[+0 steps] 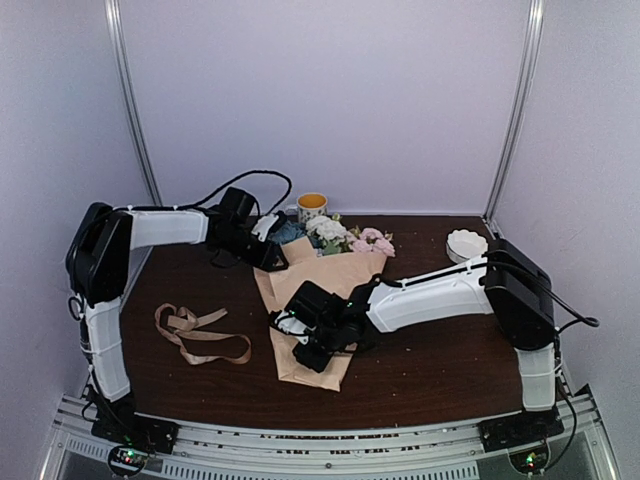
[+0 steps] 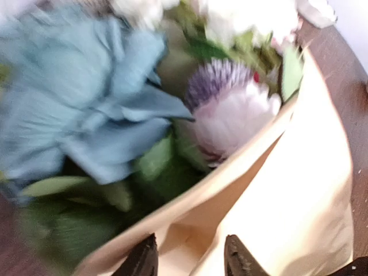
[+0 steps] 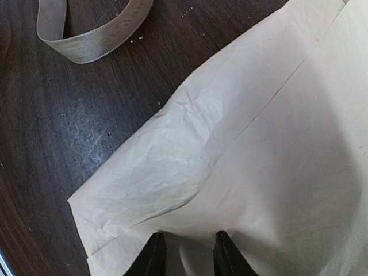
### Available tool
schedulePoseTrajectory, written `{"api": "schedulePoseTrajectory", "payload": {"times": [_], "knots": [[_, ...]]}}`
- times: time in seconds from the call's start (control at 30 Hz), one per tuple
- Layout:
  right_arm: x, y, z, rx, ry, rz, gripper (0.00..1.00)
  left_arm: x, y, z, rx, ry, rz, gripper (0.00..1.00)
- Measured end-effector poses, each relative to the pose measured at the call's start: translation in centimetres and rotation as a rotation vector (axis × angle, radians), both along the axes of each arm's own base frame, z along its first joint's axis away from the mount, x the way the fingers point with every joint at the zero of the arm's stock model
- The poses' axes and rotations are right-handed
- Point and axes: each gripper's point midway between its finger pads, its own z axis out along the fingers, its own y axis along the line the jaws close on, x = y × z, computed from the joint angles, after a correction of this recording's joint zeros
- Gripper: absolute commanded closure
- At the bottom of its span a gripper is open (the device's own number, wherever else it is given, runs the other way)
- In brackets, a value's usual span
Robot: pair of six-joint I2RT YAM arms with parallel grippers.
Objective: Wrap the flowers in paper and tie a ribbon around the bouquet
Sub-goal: Press the fold line on the folded wrapping paper, then pick up the ribbon from the center of the board.
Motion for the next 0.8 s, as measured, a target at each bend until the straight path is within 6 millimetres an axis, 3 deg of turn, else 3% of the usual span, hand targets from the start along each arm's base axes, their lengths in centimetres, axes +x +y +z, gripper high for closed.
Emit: {"api": "schedulePoseTrajectory", "payload": {"times": [0.2,0.27,0.37,0.63,0.8], "knots": [[-0.1,0.0,0.0,-0.004,-0.009,-0.001,0.71,1.0,4.7,8.0,-0.037,-0.168,0.125,0.55],[-0.1,0.0,0.0,-0.005,-0.012,-0.001,0.7,0.8,6.2,9.2,-0.044,-0.198,0.17,0.55],[-0.1,0.0,0.0,-0.007,-0.014,-0.003,0.7,-0.5,8.1,8.3,-0.024,-0.178,0.227,0.56],[-0.2,0.1,0.0,-0.005,-0.013,-0.011,0.69,-7.3,11.0,1.9,0.059,0.011,0.31,0.55],[-0.2,0.1,0.0,-0.003,-0.01,-0.016,0.69,-10.6,12.5,0.2,0.106,0.046,0.371,0.46]]}}
